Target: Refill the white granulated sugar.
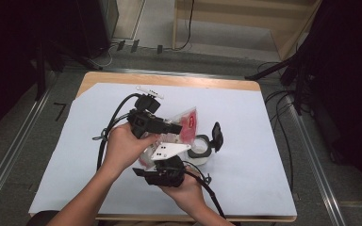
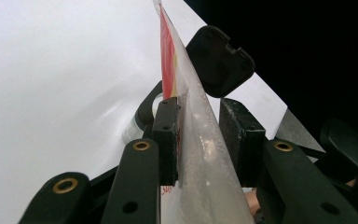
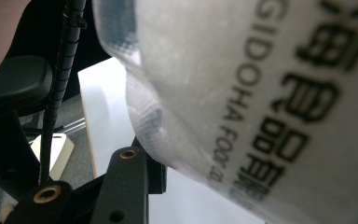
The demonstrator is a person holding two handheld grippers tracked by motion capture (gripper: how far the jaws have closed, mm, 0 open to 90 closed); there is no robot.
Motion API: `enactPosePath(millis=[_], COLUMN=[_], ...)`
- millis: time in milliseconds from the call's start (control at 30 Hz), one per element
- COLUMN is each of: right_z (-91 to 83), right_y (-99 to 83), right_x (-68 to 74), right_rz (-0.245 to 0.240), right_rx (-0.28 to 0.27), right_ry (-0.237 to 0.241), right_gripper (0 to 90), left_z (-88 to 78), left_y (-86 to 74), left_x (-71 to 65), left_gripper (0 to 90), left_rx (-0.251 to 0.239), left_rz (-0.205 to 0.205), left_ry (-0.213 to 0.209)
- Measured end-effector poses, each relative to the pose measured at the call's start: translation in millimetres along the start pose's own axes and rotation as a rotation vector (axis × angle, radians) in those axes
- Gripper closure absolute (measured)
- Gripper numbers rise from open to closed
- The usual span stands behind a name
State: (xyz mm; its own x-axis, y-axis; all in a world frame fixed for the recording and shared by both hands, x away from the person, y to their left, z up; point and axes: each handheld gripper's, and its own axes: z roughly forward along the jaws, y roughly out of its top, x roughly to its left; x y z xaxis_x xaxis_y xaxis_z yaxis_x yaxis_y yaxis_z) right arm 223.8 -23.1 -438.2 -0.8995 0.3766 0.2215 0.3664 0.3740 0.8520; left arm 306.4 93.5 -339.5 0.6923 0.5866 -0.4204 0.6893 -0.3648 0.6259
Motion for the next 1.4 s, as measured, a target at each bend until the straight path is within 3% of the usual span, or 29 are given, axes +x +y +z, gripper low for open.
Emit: enactPosePath(millis=[1400], right_z=[-1.0], right_y=[-2.4], right_x=[0.9], right_rz=[0.007], right_rx=[-0.002], right_ry=[-0.01], right_gripper=[64.1], left_z=[2.4], left_y=[-0.1], left_x=[-1.5], left_gripper=[69.8], left_rx=[0.002], left_rz=[-0.001], left_ry=[-0.007])
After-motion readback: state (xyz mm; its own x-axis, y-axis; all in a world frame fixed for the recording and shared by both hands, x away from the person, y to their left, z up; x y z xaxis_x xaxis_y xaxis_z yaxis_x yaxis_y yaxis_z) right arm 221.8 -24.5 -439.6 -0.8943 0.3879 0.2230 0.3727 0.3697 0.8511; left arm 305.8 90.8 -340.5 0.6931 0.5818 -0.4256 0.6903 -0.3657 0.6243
